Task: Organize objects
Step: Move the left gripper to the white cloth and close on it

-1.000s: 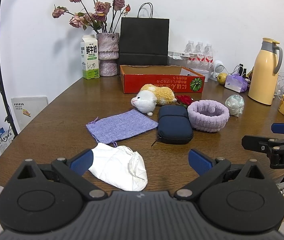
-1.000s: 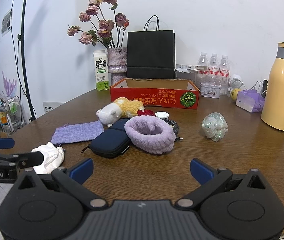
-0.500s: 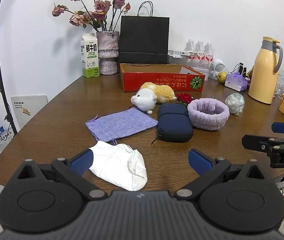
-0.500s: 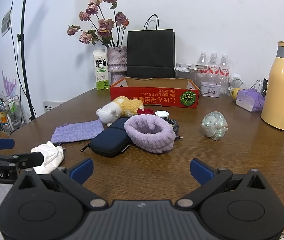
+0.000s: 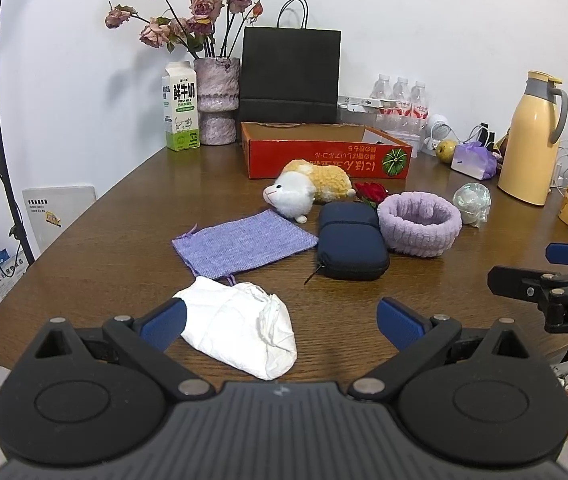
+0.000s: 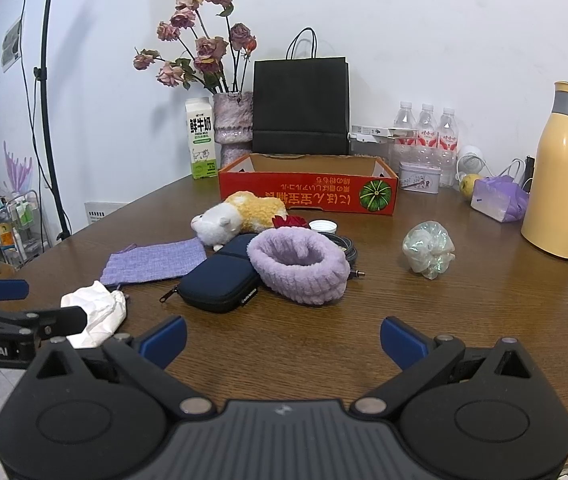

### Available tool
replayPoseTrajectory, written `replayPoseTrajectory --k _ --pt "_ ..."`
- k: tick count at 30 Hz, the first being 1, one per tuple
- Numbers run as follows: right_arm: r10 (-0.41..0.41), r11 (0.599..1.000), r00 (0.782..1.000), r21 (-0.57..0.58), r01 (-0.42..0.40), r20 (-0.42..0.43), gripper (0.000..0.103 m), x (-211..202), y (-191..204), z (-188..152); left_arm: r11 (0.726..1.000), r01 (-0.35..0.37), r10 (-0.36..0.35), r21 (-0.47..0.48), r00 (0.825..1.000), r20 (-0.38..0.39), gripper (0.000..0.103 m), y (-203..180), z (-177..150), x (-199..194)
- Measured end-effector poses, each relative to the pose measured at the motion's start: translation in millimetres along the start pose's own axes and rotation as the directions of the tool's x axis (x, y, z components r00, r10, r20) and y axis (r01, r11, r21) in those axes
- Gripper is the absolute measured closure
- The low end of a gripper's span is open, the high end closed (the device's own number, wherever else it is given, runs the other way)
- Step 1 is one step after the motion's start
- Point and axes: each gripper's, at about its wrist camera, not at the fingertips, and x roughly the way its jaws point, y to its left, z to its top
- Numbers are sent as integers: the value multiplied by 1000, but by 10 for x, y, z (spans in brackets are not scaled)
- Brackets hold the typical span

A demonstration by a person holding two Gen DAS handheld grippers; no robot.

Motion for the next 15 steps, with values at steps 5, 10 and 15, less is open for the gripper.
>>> replayPoseTrajectory --k 5,10,15 --pt "1 1000 1000 1 -1 -3 0 -21 1 -17 1000 -4 4 -7 1000 -16 0 25 -9 51" --pt "3 1000 1000 7 -3 -16 0 51 -32 -56 1000 -20 20 -13 999 -43 0 52 -26 144" --pt "4 1000 999 12 -4 -38 0 174 -67 -82 998 -58 55 -27 995 -84 0 126 -54 288"
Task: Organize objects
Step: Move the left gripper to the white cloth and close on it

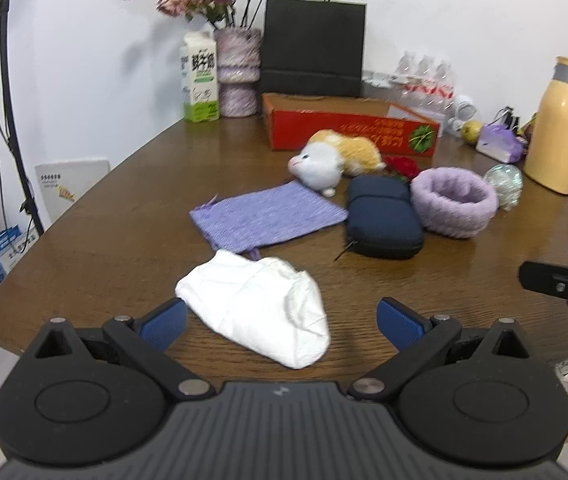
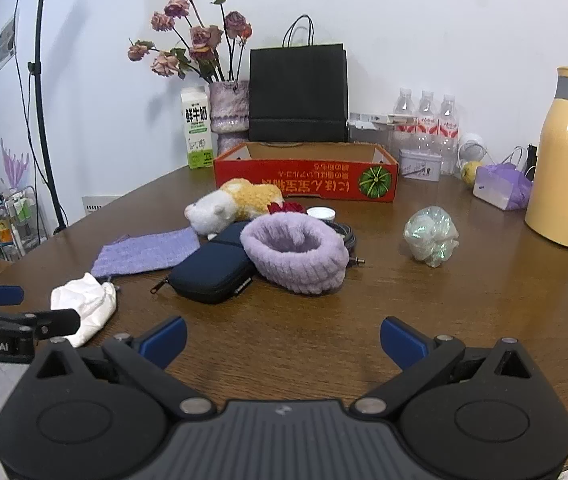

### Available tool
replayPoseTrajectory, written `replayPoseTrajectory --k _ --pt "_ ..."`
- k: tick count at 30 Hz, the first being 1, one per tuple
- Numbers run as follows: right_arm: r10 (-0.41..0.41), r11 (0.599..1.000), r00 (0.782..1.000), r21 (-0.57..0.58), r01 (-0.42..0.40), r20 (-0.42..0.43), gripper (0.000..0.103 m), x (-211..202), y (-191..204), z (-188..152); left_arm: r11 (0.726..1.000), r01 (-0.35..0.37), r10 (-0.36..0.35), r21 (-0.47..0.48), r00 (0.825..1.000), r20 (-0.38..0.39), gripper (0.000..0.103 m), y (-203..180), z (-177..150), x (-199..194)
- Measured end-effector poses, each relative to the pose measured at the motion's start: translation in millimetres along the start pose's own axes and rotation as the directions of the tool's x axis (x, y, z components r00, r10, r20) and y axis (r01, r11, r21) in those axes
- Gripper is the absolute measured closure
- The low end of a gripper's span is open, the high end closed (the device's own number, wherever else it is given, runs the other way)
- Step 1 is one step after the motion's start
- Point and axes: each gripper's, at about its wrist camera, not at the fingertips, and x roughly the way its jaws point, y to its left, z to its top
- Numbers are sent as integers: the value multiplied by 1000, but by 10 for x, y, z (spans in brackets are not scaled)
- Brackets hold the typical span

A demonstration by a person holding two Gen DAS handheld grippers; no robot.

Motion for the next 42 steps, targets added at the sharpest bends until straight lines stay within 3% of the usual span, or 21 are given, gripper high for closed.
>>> replayPoseTrajectory --k 13,23,31,37,42 --pt "6 1000 999 10 -5 -41 0 294 -113 -11 996 -71 65 -55 993 -98 0 74 49 463" --pt "25 1000 998 16 -25 -56 0 451 -182 -10 988 -137 131 -68 988 -81 0 16 77 604" --pt "38 999 998 29 -37 -56 0 457 -197 -42 986 -143 136 -88 988 -78 1 29 75 599" --pt "41 999 998 33 -39 -48 0 409 -195 -58 980 -144 138 -136 989 -50 17 101 54 508" --pt "41 999 998 31 -39 -41 0 359 -171 -58 982 -125 121 -145 992 -35 20 138 9 432"
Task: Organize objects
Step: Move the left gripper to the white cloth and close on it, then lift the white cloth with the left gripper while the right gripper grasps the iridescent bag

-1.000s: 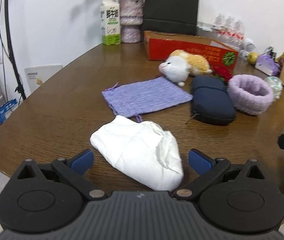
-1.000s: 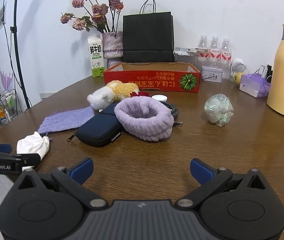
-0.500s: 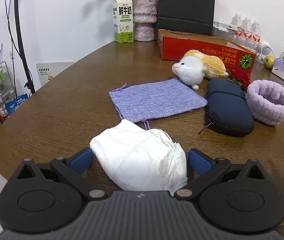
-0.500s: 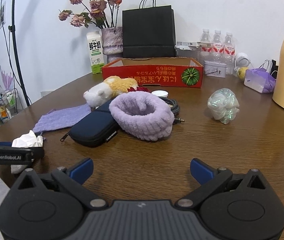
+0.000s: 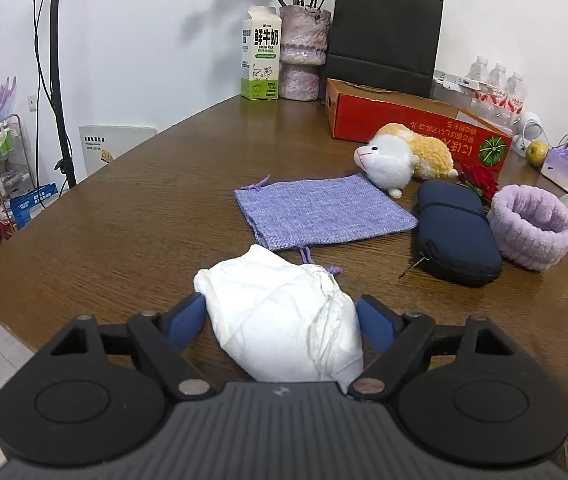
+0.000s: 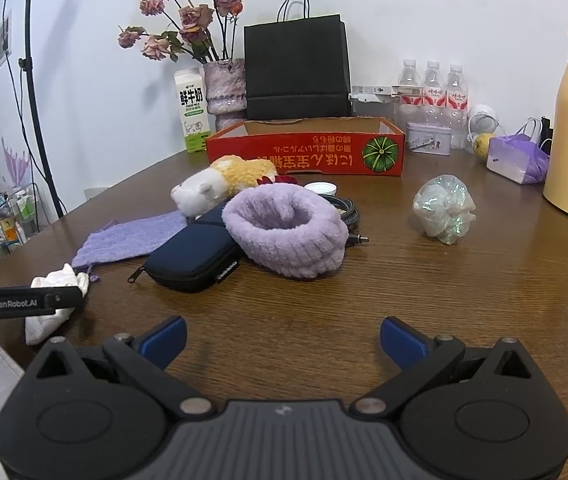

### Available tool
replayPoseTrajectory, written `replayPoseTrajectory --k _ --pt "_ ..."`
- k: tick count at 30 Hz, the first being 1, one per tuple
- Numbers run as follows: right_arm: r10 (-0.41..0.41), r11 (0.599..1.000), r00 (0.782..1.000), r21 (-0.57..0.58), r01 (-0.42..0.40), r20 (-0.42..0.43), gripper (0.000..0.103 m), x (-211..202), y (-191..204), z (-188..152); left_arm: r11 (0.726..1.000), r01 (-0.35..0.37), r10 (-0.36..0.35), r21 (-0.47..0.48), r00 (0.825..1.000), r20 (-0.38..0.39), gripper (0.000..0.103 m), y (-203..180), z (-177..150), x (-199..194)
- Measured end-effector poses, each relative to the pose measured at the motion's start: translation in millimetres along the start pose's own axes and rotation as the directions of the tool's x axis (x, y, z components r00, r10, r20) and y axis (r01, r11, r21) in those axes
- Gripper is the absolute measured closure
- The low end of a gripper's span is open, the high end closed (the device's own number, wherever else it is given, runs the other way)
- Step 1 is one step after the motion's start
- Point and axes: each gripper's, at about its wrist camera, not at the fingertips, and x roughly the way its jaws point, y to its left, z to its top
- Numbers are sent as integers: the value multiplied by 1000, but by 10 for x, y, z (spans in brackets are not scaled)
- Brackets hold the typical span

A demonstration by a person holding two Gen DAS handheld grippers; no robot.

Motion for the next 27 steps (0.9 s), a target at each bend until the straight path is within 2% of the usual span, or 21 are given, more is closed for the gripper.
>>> replayPoseTrajectory --k 7,15,27 --pt "-7 1000 1000 -4 7 15 0 -97 27 3 1000 19 -19 6 1000 12 23 29 -55 -96" --pt "-21 1000 999 -4 22 33 0 -191 17 17 998 54 -54 20 998 35 32 30 -30 -232" --pt "-71 997 997 -10 72 43 0 -182 -175 52 995 74 -80 59 991 106 32 -62 147 -359"
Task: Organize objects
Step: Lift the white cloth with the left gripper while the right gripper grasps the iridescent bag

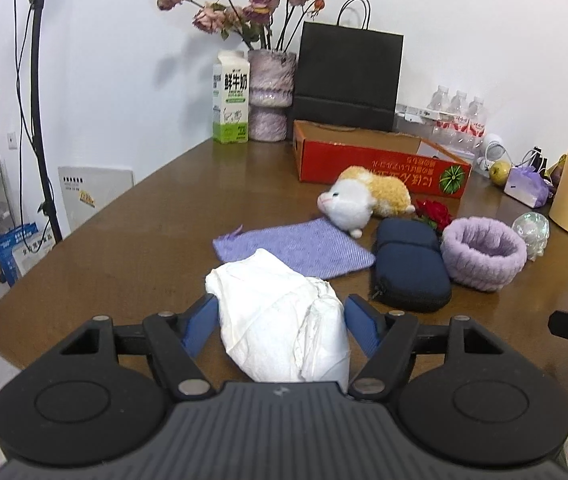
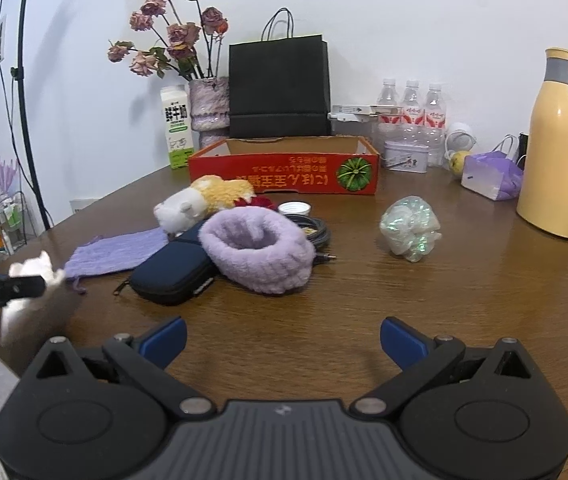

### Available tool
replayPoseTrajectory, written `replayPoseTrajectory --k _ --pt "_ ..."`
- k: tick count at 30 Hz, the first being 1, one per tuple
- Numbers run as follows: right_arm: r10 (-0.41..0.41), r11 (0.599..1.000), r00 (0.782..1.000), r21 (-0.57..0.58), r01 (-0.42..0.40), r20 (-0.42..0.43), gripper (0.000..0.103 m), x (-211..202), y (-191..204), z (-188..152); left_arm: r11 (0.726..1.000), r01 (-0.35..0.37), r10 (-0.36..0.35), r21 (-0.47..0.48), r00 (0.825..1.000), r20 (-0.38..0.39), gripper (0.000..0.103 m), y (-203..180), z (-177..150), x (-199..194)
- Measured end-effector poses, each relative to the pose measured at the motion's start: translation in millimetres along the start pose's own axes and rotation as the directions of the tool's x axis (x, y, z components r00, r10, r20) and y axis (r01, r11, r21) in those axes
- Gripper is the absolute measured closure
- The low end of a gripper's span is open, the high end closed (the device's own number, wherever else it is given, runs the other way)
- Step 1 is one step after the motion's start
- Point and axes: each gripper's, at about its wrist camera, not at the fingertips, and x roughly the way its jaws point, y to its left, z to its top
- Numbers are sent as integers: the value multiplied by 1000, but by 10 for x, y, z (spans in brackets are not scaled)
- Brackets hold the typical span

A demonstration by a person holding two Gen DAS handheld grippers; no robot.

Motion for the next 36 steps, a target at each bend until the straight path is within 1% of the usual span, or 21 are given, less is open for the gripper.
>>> replayPoseTrajectory --k 7,11,19,24,27,31,34,36 --pt "-54 998 999 -21 54 2 0 120 -211 83 1000 8 -9 17 1000 21 32 -83 154 96" --pt "-73 996 997 -44 74 8 0 225 -344 151 1000 17 -18 26 1000 17 31 -145 207 159" --pt "-115 989 993 -91 115 9 0 594 -683 375 1000 11 -11 27 1000 5 31 -232 325 343" --pt "-100 989 995 -110 99 -10 2 879 -862 529 1000 9 -9 22 1000 3 31 -275 385 431" --pt "-93 988 995 -123 88 -36 5 1078 -955 611 1000 4 -4 20 1000 1 31 -297 408 462" --pt "-110 987 991 -126 100 -72 8 1345 -1054 677 1000 -2 2 18 1000 0 31 -320 427 495" --pt "-82 991 994 -110 74 -68 11 1478 -1098 703 1000 -1 1 15 1000 -5 30 -327 439 521" --pt "-79 992 995 -101 72 -67 12 1539 -1106 722 1000 -1 1 15 1000 -8 31 -323 448 533"
